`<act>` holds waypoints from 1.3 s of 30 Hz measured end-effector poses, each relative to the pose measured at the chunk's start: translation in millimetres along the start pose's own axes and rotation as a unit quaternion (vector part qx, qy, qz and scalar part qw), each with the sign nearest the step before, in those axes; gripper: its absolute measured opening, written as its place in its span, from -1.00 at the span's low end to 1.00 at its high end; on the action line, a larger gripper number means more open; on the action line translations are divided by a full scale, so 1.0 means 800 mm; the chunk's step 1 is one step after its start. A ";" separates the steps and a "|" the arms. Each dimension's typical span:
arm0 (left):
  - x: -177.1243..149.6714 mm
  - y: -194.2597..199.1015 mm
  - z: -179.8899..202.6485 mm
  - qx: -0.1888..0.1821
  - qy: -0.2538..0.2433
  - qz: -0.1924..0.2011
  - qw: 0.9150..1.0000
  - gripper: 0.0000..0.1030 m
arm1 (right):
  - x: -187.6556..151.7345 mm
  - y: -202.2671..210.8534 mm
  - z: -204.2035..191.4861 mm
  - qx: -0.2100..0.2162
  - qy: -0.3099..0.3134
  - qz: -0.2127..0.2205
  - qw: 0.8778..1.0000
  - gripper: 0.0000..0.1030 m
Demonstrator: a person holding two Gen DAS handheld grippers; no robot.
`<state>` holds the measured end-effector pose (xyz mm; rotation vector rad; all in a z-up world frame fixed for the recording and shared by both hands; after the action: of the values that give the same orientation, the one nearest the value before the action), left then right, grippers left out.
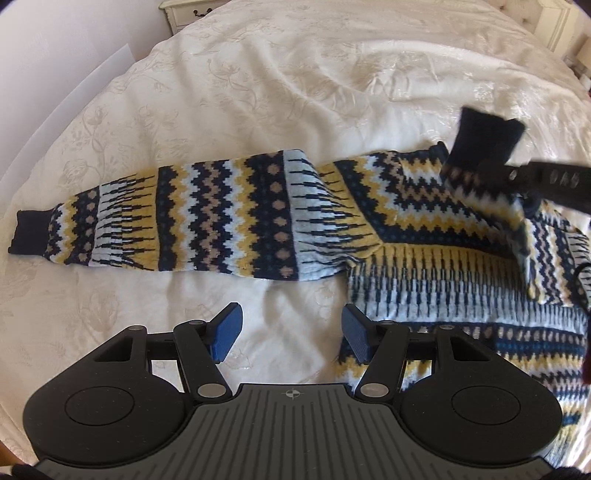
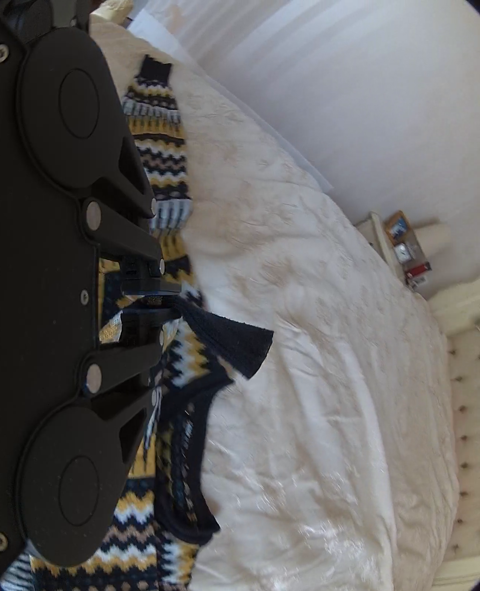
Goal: Fold small clothes
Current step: 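Fold the held sleeve across the sweater body with the right gripper, then release, then grasp the other sleeve cuff with the left gripper and lift it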
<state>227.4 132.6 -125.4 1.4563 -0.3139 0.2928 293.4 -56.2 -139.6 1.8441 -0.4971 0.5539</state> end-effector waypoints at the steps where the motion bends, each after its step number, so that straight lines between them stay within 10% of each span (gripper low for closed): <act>1: 0.001 -0.002 -0.005 -0.003 0.006 0.000 1.000 0.13 | -0.009 -0.005 -0.008 0.004 0.013 -0.012 1.000 -0.62; 5: 0.007 -0.012 -0.010 -0.009 0.017 -0.001 1.000 0.13 | -0.030 0.003 -0.022 0.012 0.036 -0.023 0.999 -0.10; 19: 0.055 -0.071 0.071 -0.040 -0.044 0.013 0.998 0.13 | -0.061 0.045 0.197 -0.158 -0.094 -0.048 0.982 -0.09; 26: 0.048 -0.136 0.102 -0.033 -0.068 -0.031 0.997 0.13 | -0.110 0.040 0.317 -0.233 -0.209 -0.102 0.944 -0.22; 31: 0.039 -0.168 0.097 -0.024 -0.062 -0.045 0.997 0.17 | -0.109 0.041 0.314 -0.230 -0.192 -0.100 0.949 -0.19; 39: 0.034 -0.177 0.088 -0.075 -0.064 -0.019 0.995 0.72 | -0.097 0.043 0.275 -0.225 -0.147 -0.078 0.960 0.58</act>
<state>304.0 49.6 -239.4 1.3342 -0.4038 0.1428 240.7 -269.7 -225.3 1.5109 -0.6111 0.0461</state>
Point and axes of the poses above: each gripper's, at about its wrist camera, not at the fingertips, and y roughly against the way its jaws point, z to its right, x to its top, the point moved 5 cm from there along -y, roughly the way its jaws point, and after that the axes turned 8 degrees about -x, right-handed, at the moved point
